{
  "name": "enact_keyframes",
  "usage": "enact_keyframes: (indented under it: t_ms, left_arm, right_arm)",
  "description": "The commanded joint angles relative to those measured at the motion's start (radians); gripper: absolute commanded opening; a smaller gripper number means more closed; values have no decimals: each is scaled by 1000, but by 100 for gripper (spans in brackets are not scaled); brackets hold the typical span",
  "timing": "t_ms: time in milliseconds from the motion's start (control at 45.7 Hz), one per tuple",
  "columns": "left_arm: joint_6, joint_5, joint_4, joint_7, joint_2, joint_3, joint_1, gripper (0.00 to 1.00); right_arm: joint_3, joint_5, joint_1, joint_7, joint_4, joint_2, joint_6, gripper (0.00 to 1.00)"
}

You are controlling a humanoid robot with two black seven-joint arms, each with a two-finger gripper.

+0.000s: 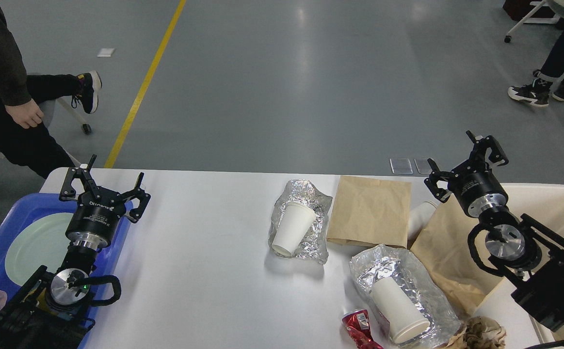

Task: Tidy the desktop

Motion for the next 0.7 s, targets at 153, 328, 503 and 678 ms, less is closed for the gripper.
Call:
enact_keyframes:
  t_ms: [153,328,503,678]
  left_arm:
    - [0,-1,0,0,0,2,0,99]
    - [0,1,0,0,0,0,0,99]
    - [0,-1,0,0,0,2,0,99]
    - [0,-1,0,0,0,0,0,99]
  right_arm:
    - [-52,-6,31,-4,10,-16,-21,100]
    - [-120,-3,55,-3,29,-80,-107,100]
    - [-250,-2,100,1,52,-224,-117,100]
    - [-788,14,426,5,63,-329,-22,100]
